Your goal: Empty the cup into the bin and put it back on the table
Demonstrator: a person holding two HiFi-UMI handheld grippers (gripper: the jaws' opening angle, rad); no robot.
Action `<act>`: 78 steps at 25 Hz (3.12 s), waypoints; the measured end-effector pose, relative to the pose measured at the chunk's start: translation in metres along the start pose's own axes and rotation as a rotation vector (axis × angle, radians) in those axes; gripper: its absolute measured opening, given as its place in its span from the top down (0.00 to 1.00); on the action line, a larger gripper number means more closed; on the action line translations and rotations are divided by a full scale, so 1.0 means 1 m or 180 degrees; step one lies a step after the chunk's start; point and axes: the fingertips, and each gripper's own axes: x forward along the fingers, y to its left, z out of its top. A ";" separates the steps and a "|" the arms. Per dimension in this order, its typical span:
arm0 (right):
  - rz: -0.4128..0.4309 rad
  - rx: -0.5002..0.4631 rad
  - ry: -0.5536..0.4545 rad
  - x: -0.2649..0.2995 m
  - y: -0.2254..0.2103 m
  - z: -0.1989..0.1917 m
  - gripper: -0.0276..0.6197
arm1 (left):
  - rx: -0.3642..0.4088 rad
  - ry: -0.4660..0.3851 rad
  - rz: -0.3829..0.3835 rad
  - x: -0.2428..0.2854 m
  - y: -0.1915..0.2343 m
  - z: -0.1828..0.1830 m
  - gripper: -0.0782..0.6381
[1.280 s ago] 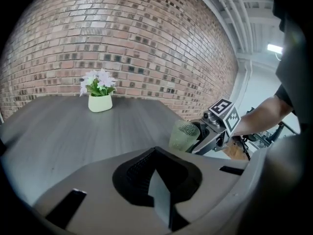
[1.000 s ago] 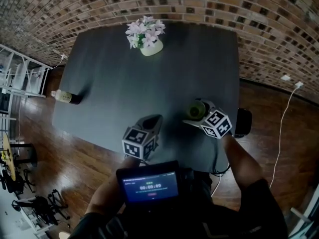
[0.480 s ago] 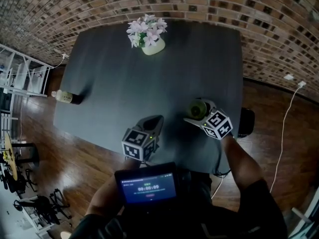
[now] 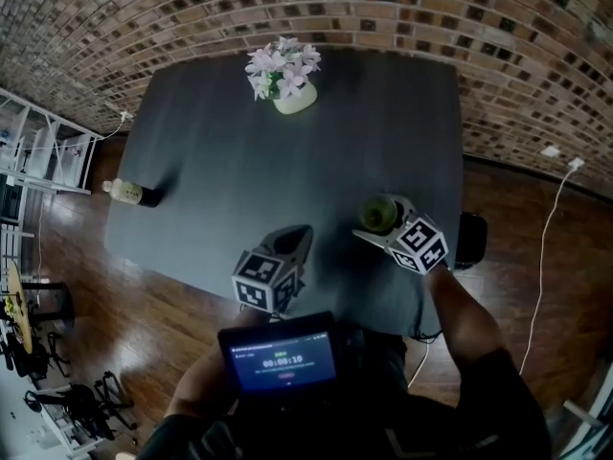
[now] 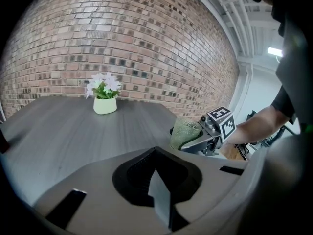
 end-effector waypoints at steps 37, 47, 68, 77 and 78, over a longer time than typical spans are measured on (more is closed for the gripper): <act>-0.1302 0.0244 -0.0436 -0.246 0.025 0.071 0.35 | 0.0161 -0.0775 -0.0984 -0.009 -0.127 0.091 0.90; -0.1753 0.0453 -0.0254 -0.343 -0.004 0.033 0.35 | 0.0271 -0.0750 -0.1235 0.011 -0.166 0.104 0.90; -0.2507 0.0934 0.0200 -0.471 -0.136 -0.037 0.35 | 0.0362 -0.0918 -0.1103 0.062 -0.174 0.148 0.90; -0.2781 0.1045 0.1028 -0.503 -0.178 -0.095 0.35 | 0.0318 -0.0852 -0.0886 0.073 -0.156 0.144 0.90; -0.2810 0.1051 0.1128 -0.506 -0.181 -0.100 0.35 | 0.0307 -0.0852 -0.0852 0.074 -0.153 0.144 0.90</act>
